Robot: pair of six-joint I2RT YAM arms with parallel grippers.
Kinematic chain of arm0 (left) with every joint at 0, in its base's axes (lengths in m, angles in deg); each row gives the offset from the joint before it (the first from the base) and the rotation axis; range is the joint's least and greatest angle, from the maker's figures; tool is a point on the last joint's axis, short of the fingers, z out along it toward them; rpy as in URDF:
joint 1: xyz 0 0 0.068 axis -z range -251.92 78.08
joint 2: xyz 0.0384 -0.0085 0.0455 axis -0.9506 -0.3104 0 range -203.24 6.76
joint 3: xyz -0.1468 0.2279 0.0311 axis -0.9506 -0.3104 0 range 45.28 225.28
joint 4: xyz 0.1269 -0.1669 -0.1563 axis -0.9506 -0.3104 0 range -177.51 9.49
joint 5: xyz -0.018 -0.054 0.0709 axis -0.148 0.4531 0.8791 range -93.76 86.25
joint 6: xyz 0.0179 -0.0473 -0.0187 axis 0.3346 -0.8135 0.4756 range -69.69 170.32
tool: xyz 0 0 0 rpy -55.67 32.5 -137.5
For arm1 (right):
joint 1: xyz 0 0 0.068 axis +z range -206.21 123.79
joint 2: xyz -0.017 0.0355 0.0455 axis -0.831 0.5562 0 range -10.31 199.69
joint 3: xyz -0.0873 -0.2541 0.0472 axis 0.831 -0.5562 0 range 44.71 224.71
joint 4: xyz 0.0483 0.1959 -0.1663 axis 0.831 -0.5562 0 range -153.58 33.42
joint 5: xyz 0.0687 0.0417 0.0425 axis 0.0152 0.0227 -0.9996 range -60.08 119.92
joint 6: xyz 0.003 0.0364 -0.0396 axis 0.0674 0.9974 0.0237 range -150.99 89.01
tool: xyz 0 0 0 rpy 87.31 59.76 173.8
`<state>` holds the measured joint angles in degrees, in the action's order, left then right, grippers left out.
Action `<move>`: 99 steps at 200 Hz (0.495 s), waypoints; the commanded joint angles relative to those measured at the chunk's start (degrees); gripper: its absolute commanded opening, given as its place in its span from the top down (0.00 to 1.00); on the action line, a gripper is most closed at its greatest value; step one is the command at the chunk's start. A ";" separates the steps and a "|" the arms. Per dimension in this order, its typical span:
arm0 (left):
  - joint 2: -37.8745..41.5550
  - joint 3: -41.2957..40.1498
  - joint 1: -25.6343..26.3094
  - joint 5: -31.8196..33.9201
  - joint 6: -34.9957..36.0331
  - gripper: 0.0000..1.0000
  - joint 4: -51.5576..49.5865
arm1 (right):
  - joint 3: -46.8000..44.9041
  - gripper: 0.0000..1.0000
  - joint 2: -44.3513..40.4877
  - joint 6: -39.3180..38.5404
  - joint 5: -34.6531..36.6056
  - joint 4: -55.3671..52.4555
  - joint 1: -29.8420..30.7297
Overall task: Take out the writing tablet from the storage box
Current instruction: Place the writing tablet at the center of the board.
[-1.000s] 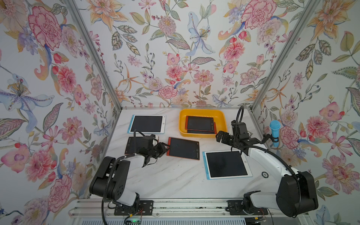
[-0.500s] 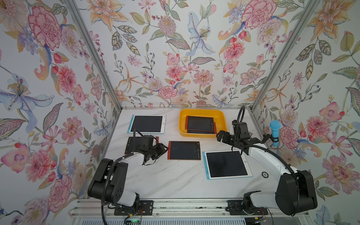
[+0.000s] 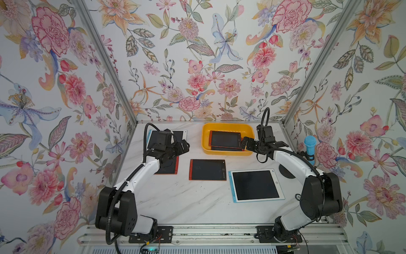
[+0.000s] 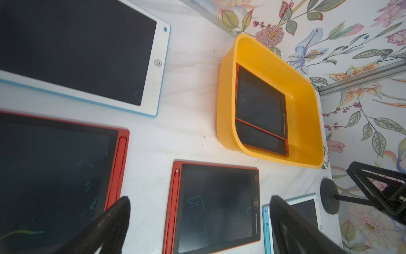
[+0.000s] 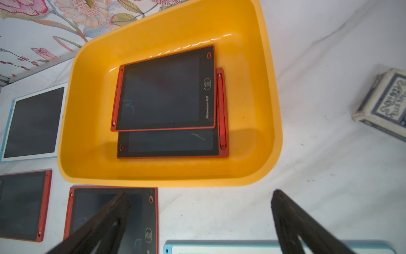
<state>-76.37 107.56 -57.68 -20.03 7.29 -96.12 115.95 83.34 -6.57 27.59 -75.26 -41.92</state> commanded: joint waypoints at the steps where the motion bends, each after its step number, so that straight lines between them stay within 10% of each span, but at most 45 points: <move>1: -4.13 5.14 0.52 2.77 4.97 0.00 -3.28 | 6.08 0.00 6.12 -0.47 0.80 -2.21 0.63; 99: -24.90 24.64 6.67 6.09 10.23 0.01 -4.67 | 21.24 0.01 25.29 -2.14 -0.22 -3.78 0.22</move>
<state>-97.18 127.93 -52.43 -15.24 15.44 -98.96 134.12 105.57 -7.86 27.55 -77.38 -41.55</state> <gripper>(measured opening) 0.992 0.989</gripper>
